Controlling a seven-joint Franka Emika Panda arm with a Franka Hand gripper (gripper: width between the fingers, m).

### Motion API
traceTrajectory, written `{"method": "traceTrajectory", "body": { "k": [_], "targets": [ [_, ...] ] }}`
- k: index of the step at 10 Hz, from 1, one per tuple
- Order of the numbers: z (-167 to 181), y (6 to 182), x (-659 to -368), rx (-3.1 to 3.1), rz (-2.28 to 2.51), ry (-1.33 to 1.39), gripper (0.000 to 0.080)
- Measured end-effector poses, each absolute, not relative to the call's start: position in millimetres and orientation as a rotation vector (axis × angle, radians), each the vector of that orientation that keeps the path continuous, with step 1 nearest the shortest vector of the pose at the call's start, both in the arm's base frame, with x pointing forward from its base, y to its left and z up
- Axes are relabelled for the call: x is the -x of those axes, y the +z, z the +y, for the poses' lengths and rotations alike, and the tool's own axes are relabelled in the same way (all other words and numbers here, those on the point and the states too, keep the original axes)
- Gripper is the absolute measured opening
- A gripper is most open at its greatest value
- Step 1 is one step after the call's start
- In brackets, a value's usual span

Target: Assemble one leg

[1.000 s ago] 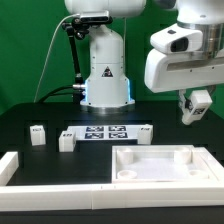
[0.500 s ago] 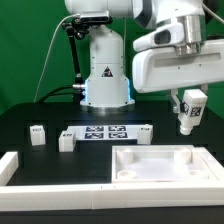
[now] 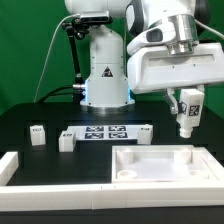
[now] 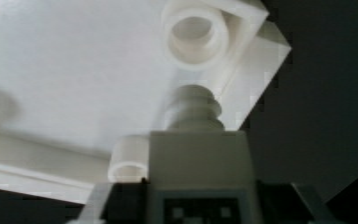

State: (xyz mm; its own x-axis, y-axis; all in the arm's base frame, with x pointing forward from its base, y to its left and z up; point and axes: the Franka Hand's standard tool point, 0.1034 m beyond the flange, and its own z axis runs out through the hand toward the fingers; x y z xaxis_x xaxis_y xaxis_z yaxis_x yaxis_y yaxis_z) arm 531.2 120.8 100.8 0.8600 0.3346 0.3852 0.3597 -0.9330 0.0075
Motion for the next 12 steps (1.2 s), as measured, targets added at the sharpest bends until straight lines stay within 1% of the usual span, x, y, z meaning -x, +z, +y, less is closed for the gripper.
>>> {"method": "traceTrajectory", "body": {
  "k": [2, 4, 5, 9, 10, 12],
  "targets": [
    [123, 97.8, -562, 2.954, -0.586, -0.623, 0.0287],
    [126, 92.8, -580, 2.947, -0.585, -0.629, 0.0287],
    [127, 93.4, -586, 2.944, -0.582, -0.64, 0.0287],
    [126, 89.8, -586, 2.944, -0.597, -0.635, 0.0287],
    [124, 82.3, -590, 2.943, -0.617, -0.626, 0.0287],
    [125, 82.4, -608, 2.939, -0.622, -0.627, 0.0287]
  ]
}}
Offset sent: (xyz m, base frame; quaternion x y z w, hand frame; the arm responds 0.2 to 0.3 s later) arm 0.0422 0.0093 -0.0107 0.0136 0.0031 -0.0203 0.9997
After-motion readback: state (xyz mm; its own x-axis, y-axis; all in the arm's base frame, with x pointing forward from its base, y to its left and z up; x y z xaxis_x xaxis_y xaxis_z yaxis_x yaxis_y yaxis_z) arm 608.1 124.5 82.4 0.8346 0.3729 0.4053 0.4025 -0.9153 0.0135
